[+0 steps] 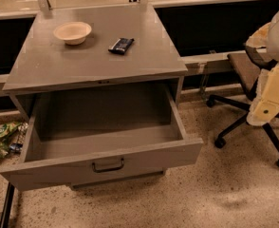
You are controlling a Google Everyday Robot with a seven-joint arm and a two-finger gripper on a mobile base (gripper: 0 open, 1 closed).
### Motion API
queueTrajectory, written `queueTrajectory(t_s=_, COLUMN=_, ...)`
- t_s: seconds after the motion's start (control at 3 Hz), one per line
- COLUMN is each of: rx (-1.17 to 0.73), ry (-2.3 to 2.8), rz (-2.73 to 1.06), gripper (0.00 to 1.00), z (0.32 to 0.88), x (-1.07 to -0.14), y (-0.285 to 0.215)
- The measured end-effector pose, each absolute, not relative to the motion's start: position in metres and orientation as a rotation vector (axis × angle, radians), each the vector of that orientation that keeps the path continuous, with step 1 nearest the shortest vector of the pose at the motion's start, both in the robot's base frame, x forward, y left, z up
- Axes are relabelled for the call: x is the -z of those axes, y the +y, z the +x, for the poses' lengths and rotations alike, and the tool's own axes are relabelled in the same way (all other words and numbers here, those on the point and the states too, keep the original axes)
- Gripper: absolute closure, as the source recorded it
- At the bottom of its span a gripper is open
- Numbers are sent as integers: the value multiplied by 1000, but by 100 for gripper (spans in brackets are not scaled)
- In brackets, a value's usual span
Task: Place rxbar blueberry into top drawer
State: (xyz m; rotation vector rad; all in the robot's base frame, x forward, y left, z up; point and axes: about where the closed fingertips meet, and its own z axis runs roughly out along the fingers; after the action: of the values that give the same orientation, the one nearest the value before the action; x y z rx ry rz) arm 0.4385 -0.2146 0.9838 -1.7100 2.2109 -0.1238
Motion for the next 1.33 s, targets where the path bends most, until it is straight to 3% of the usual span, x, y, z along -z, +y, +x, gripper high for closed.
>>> queueTrajectory(t_s=0.33, rx=117, ry=2207, rz=-1703, gripper=0, z=441, x=-983, y=-214)
queueTrajectory(t_s=0.67, rx=-19, ry=2133, rz=-1579, gripper=0, z=484, x=-970, y=-202)
queueTrajectory(t_s=1.33, rx=-285, ry=1885, rz=-1274, gripper=0, z=618, x=-966, y=-168)
